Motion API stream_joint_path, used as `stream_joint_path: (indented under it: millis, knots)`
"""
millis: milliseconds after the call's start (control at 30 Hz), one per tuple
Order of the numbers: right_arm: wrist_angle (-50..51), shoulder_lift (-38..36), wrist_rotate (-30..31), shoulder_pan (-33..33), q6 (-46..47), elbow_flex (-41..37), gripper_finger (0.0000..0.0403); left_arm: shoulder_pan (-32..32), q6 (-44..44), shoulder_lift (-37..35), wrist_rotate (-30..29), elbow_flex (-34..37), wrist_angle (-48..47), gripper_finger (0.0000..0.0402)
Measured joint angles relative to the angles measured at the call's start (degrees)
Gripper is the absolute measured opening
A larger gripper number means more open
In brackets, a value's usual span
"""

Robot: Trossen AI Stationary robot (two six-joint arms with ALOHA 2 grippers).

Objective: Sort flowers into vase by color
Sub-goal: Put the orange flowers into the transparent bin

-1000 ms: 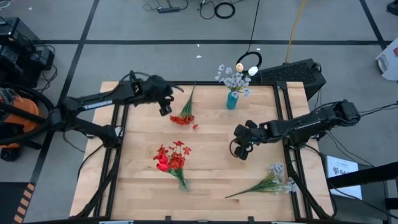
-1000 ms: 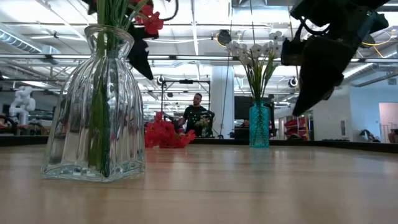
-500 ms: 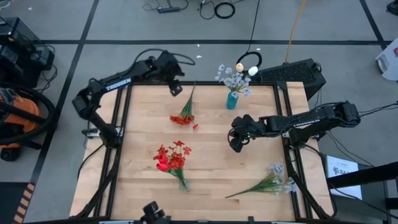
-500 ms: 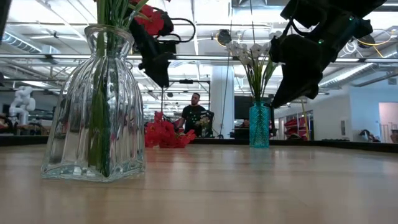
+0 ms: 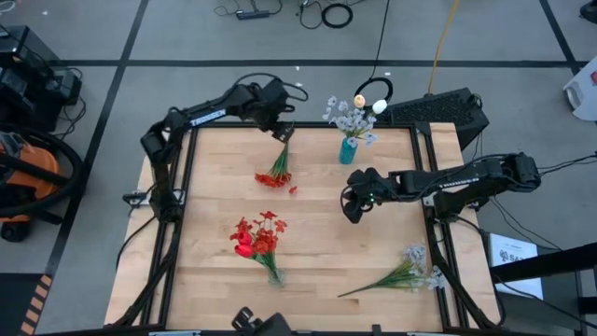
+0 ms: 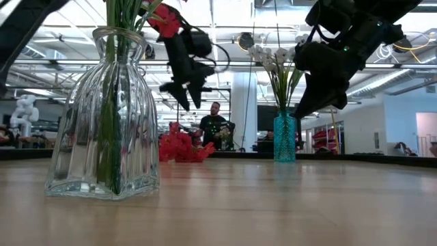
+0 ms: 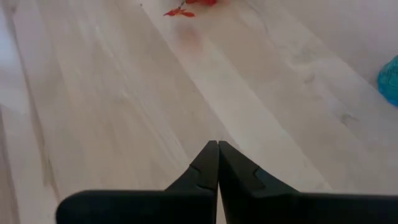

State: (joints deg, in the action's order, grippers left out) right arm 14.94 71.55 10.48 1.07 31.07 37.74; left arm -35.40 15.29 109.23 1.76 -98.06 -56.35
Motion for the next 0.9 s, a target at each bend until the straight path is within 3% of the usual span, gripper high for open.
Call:
stream_joint_path:
  millis: [400,900]
  knots:
    - [-0.20,0.02,-0.09,0.09,3.57,0.00,0.0000,2.59,4.18,10.28,1.66,0.04,0.09,0.0210]
    - [-0.20,0.02,-0.35,-0.04,4.28,0.02,0.0000,3.04,8.36,14.31,1.05,0.17,4.13,0.0210]
